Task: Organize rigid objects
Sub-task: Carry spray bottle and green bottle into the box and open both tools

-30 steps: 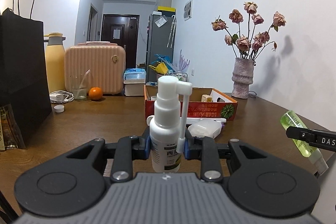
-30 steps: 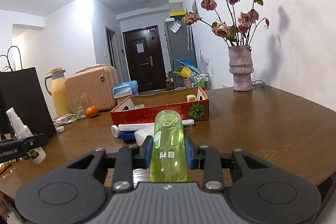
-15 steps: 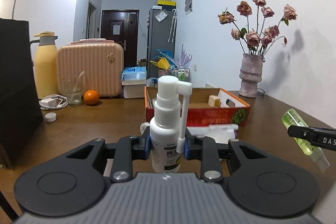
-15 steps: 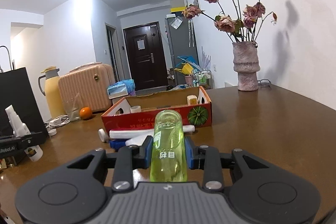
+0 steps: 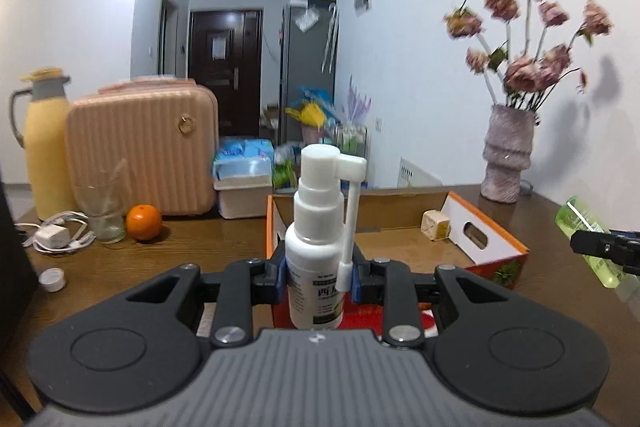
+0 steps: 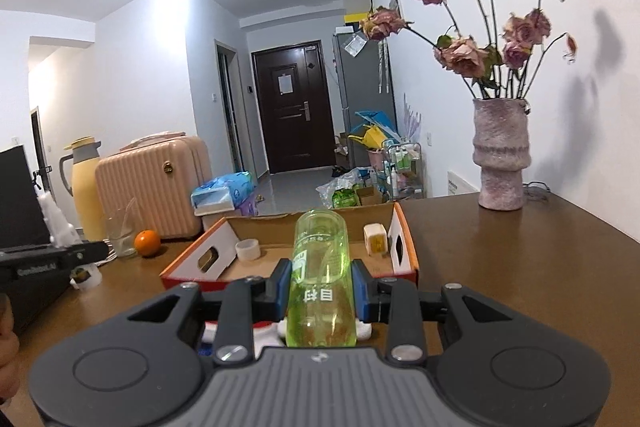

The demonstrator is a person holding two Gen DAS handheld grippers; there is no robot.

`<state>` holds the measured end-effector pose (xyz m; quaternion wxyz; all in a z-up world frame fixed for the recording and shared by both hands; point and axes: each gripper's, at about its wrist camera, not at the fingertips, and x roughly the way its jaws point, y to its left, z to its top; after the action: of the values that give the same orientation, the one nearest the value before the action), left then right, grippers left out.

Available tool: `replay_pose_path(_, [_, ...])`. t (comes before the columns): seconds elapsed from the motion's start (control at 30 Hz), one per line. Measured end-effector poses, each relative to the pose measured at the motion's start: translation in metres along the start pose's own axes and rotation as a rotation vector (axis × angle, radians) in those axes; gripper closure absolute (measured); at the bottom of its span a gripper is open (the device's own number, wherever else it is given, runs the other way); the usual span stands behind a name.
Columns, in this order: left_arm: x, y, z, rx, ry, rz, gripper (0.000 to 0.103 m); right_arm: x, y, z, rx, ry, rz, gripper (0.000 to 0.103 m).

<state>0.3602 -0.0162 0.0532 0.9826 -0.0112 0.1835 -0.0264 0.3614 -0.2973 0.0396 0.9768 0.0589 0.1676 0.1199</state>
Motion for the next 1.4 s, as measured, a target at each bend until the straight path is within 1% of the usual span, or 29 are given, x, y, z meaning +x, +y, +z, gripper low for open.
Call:
replay_pose_path(0.07, [0.028, 0.002, 0.012, -0.008, 0.052, -0.006, 0.075, 0.024, -0.006, 0.010, -0.013, 0.018, -0.004, 0.073])
replay_pose_path(0.17, [0.066, 0.003, 0.024, 0.002, 0.107, -0.011, 0.075, 0.060, -0.017, 0.023, -0.013, 0.059, 0.009, 0.073])
replay_pose_path(0.23, [0.091, 0.003, 0.028, 0.006, 0.160, -0.009, 0.075, 0.089, -0.025, 0.029, -0.011, 0.099, 0.015, 0.073])
replay_pose_path(0.33, [0.126, 0.000, 0.032, 0.025, 0.243, -0.030, 0.075, 0.129, -0.034, 0.034, -0.003, 0.159, 0.019, 0.073])
replay_pose_path(0.4, [0.149, 0.000, 0.033, 0.020, 0.305, -0.033, 0.075, 0.156, -0.041, 0.038, 0.018, 0.207, 0.011, 0.073])
replay_pose_path(0.47, [0.170, 0.000, 0.035, 0.018, 0.352, -0.035, 0.075, 0.180, -0.043, 0.040, 0.005, 0.250, -0.001, 0.073])
replay_pose_path(0.53, [0.191, -0.001, 0.037, 0.040, 0.402, -0.034, 0.075, 0.203, -0.043, 0.039, -0.025, 0.295, -0.018, 0.073])
replay_pose_path(0.63, [0.218, -0.002, 0.039, 0.064, 0.497, -0.043, 0.075, 0.238, -0.043, 0.039, -0.078, 0.377, -0.070, 0.073])
replay_pose_path(0.77, [0.255, -0.005, 0.037, 0.128, 0.638, -0.036, 0.075, 0.270, -0.034, 0.043, -0.185, 0.472, -0.116, 0.073])
replay_pose_path(0.8, [0.263, -0.004, 0.036, 0.125, 0.678, -0.039, 0.075, 0.278, -0.032, 0.044, -0.210, 0.497, -0.127, 0.073])
replay_pose_path(0.9, [0.289, 0.000, 0.033, 0.090, 0.800, -0.080, 0.075, 0.299, -0.031, 0.044, -0.270, 0.582, -0.157, 0.073])
replay_pose_path(0.97, [0.302, -0.001, 0.032, 0.106, 0.869, -0.088, 0.075, 0.311, -0.030, 0.042, -0.305, 0.623, -0.180, 0.073])
replay_pose_path(1.03, [0.310, -0.001, 0.032, 0.123, 0.904, -0.077, 0.073, 0.321, -0.027, 0.040, -0.329, 0.656, -0.187, 0.074])
replay_pose_path(1.13, [0.321, 0.002, 0.035, 0.095, 0.948, -0.063, 0.072, 0.329, -0.025, 0.042, -0.332, 0.674, -0.204, 0.073])
replay_pose_path(1.27, [0.324, 0.005, 0.044, 0.069, 0.950, -0.042, 0.069, 0.335, -0.027, 0.047, -0.309, 0.696, -0.207, 0.073])
replay_pose_path(1.3, [0.322, 0.005, 0.046, 0.070, 0.949, -0.041, 0.066, 0.335, -0.027, 0.048, -0.302, 0.702, -0.208, 0.073])
replay_pose_path(1.37, [0.316, 0.004, 0.052, 0.075, 0.941, -0.039, 0.054, 0.332, -0.028, 0.052, -0.287, 0.708, -0.208, 0.072])
replay_pose_path(1.4, [0.312, 0.003, 0.055, 0.081, 0.934, -0.032, 0.042, 0.329, -0.028, 0.054, -0.281, 0.712, -0.205, 0.072])
